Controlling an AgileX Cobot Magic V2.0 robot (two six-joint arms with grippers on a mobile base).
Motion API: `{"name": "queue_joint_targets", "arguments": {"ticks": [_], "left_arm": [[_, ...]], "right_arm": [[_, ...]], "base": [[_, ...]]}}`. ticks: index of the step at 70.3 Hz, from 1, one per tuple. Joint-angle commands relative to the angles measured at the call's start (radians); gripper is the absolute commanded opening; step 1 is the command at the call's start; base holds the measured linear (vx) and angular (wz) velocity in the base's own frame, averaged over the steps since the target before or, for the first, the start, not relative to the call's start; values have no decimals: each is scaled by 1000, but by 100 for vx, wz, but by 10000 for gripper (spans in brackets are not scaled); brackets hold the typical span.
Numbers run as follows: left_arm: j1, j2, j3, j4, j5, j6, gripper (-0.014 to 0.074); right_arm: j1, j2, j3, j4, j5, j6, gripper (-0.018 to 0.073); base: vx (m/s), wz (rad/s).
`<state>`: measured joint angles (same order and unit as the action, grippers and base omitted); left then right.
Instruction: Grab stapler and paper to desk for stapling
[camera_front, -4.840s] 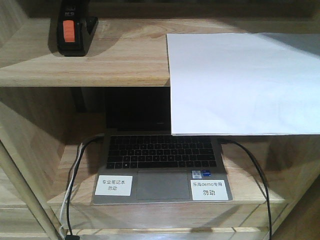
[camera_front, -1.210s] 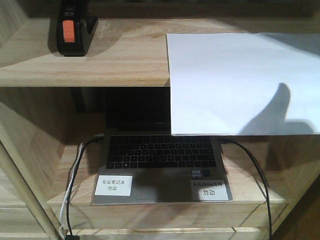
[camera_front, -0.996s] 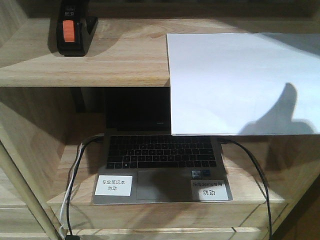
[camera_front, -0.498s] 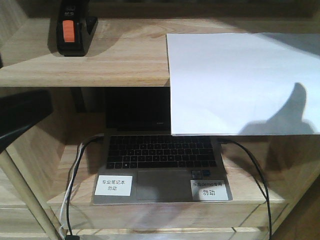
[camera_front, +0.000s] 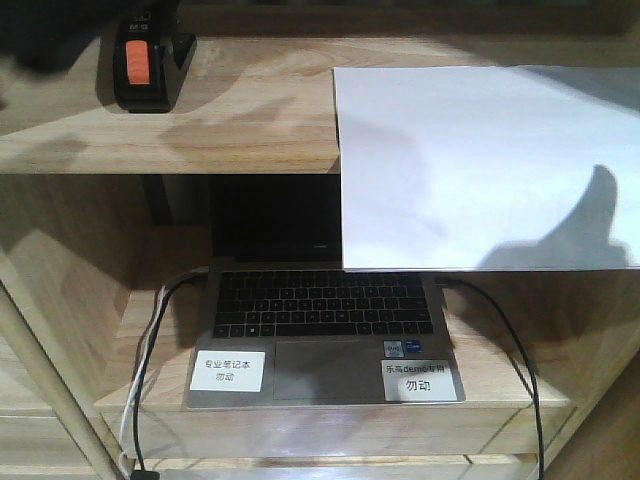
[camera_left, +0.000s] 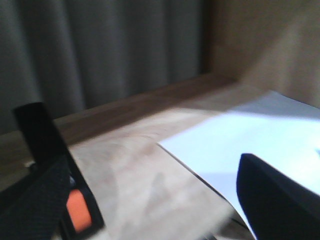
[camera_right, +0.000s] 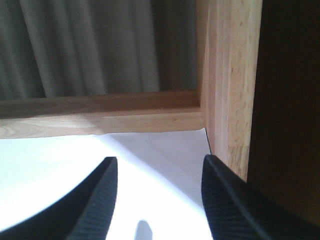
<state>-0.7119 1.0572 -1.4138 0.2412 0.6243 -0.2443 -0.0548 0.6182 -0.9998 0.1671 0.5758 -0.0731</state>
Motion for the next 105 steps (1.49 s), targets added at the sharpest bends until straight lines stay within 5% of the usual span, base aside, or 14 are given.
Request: {"name": "queue_joint_targets", "arguments": {"ticks": [1, 14, 48, 105], "left_arm": [[-4, 69, -133, 99, 22, -135, 626], [-4, 229, -335, 239, 230, -321, 624], [-3, 566, -729, 355, 572, -339, 623], [90, 678, -784, 305, 621, -364, 563]], "right_arm": [[-4, 10, -30, 3, -73, -7, 360], [-4, 10, -30, 3, -73, -7, 360], [-4, 10, -30, 3, -73, -7, 360], [-4, 10, -30, 3, -71, -7, 360]], "base": [[0, 0], [0, 0], [0, 0], [0, 0]]}}
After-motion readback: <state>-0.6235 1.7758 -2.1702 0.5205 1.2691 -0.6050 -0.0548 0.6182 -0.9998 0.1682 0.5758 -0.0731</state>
